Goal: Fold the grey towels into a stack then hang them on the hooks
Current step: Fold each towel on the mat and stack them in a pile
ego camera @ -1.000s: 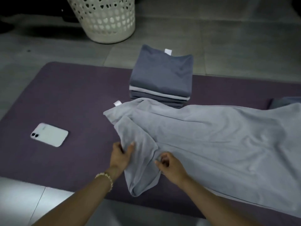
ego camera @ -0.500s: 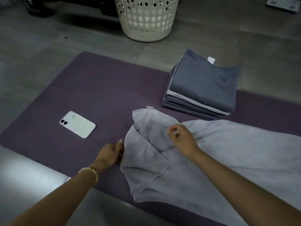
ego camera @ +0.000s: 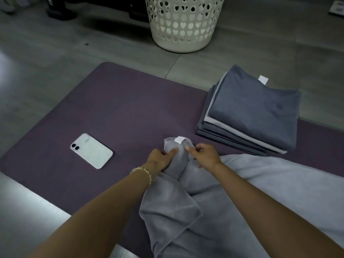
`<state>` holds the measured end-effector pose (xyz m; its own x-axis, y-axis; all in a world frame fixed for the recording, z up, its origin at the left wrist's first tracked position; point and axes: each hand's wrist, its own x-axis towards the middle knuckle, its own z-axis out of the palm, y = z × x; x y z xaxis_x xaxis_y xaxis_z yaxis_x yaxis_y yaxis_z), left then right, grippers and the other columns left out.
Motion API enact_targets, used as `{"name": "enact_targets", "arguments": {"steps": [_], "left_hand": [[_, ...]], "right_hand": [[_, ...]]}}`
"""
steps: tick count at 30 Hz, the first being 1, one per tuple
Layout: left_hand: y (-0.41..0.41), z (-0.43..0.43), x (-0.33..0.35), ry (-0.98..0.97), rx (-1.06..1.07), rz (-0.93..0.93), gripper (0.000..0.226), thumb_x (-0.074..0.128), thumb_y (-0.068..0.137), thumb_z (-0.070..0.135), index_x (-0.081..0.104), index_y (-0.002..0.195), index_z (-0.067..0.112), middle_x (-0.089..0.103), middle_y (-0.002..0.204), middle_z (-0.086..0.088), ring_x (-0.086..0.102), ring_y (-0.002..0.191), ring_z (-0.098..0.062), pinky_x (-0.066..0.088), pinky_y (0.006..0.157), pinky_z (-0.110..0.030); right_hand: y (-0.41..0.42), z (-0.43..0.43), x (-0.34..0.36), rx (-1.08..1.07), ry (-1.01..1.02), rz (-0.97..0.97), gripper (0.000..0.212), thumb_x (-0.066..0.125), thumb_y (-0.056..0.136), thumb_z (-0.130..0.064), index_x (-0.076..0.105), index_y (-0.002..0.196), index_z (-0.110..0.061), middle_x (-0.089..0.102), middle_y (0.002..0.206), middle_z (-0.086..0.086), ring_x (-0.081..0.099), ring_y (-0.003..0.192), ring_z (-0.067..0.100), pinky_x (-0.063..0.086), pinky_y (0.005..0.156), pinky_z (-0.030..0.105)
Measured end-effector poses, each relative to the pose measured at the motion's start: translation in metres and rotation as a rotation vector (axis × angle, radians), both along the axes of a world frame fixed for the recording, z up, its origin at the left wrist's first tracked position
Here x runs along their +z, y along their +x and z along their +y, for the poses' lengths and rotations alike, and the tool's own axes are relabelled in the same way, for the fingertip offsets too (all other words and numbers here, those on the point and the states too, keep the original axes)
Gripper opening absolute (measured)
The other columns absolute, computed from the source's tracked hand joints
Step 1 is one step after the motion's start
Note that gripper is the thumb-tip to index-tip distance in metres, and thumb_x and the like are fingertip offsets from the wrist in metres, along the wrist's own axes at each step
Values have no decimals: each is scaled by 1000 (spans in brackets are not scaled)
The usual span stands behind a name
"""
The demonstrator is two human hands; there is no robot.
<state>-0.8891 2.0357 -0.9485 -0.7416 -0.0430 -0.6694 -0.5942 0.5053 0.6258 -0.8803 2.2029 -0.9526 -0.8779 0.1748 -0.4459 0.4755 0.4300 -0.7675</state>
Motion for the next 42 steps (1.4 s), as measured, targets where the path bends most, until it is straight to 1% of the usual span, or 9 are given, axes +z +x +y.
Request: {"name": "enact_targets", "arguments": {"steps": [3,6,9,12,17,22,26,35,42], "left_hand": [[-8,-8,13,202,261,135,36,59,90,44,63,71,14,58,65,0,55,54,-11,44,46,-13],[-28,-20,31,330,525,338,31,54,94,41,63,72,20,61,62,5,55,62,-9,48,51,-14],[-46,-35,38,420,637,456,29,52,96,36,60,75,17,59,69,0,55,65,-12,50,59,-20],[-41,-54,27,309,506,456,21,51,97,32,58,92,12,62,81,1,58,81,-14,50,71,-22],[37,-61,2,100,62,485,22,53,96,28,63,91,10,65,82,-1,54,75,-10,44,66,-8],[99,-50,-15,140,-340,312,26,57,87,52,69,87,29,70,88,-3,65,81,-16,53,78,-35],[113,-34,-11,32,-474,296,48,71,76,52,57,117,32,59,116,13,57,105,-8,48,94,-27],[135,47,35,321,-165,515,21,54,95,29,57,91,9,62,80,-13,55,70,-12,50,69,-27],[145,144,73,566,-280,547,34,51,97,18,42,65,13,41,50,15,38,50,0,33,54,-12]], "right_hand": [[-11,-3,8,-7,-100,153,52,70,83,-36,35,50,-19,32,49,-4,38,52,14,37,56,32],[-27,-11,26,-73,-249,262,29,70,85,-28,56,63,-16,46,57,-5,41,52,2,37,59,20],[-34,-17,36,-59,-340,232,30,69,85,-29,64,112,-16,62,104,-7,58,93,1,47,82,15],[-22,-15,26,32,-263,224,50,69,85,-28,50,132,-26,36,140,-11,45,127,10,39,104,26],[30,-9,1,59,-11,251,23,70,84,-17,55,100,-20,51,113,2,58,92,17,44,76,14],[73,2,-9,146,224,-89,23,72,82,-29,55,81,-13,62,87,4,62,81,19,52,76,33],[90,-3,11,-103,-279,-229,16,69,86,-18,63,77,-7,64,73,9,62,61,12,55,61,21],[124,26,57,-228,-480,-81,29,61,89,-36,73,97,-11,74,98,5,67,98,17,51,88,25],[197,140,70,-540,-421,-62,29,47,98,-35,67,94,-13,70,100,1,65,94,17,50,83,28]]}}
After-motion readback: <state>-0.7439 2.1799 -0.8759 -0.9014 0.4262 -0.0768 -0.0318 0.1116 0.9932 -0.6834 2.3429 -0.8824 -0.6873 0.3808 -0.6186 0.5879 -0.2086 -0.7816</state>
